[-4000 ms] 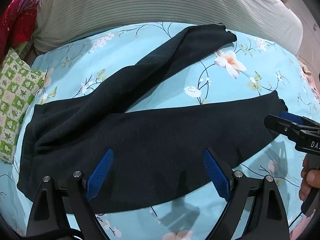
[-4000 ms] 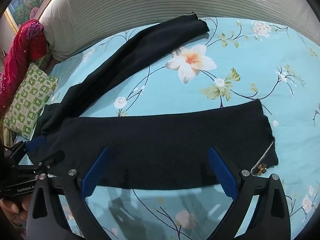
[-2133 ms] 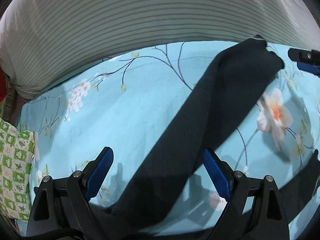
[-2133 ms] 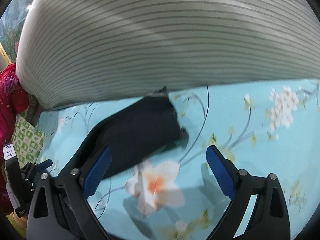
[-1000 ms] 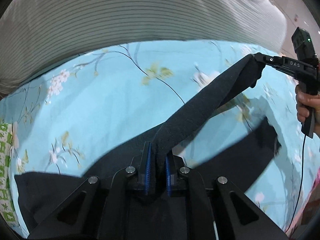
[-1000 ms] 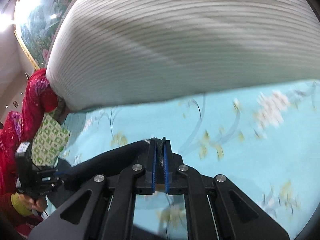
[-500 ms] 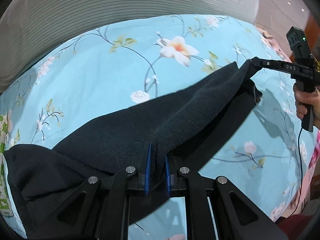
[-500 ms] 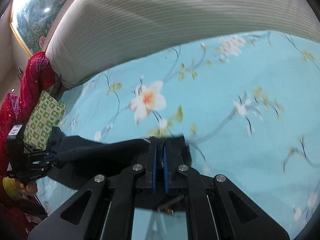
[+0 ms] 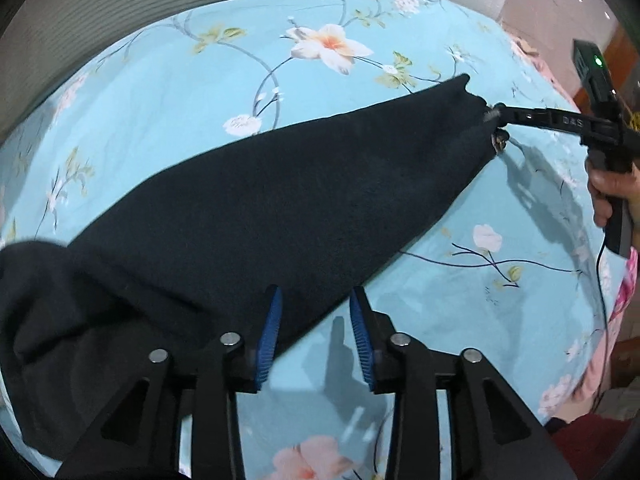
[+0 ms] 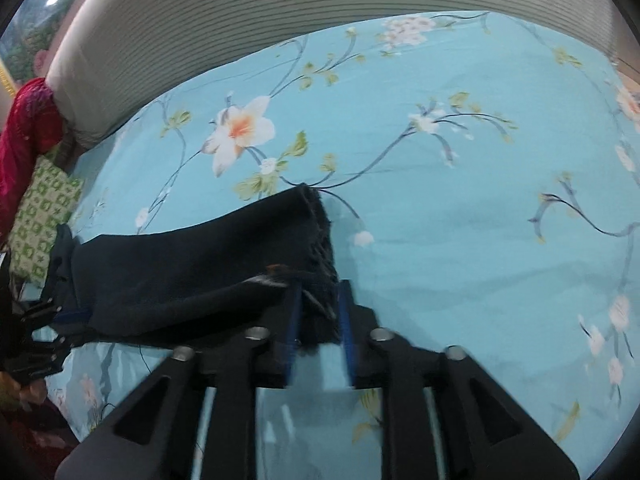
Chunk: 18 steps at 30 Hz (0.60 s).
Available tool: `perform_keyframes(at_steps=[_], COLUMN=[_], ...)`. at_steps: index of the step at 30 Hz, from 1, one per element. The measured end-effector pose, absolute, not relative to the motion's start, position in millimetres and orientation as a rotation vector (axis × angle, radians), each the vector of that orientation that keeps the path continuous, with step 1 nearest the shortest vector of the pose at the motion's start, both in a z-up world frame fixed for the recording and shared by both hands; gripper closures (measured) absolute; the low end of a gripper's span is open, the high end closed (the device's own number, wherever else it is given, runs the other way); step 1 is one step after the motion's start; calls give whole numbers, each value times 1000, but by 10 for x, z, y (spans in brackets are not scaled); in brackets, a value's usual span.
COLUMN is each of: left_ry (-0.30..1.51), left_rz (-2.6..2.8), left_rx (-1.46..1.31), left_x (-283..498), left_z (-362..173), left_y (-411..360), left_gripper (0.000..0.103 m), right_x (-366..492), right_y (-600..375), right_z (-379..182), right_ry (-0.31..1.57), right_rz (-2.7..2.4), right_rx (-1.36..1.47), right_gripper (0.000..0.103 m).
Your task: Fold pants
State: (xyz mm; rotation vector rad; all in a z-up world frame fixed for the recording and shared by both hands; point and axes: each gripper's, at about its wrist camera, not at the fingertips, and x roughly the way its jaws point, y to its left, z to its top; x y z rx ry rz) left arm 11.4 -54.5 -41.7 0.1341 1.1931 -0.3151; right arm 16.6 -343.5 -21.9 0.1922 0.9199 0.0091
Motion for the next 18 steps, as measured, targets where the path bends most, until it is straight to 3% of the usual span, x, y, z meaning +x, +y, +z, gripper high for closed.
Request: perform_keyframes(at_steps=[2,12,18], left_ry=[1198,1202,1257], left_rz=[-293,-54,124], left_rx=[91,-186,-302], left_x=[58,103,398], left_z=[-365,5,88], left_y=[-456,489,1149], left_gripper=[61,36,33], right_x=[78,36,280], right_y=[-3438,-2698,-2004], right_z=[-129,60,-37], right_ry=[895,848,893], right_rz=[-23,178,346], right_rx=[211,242,231], right_gripper=[50,49,49])
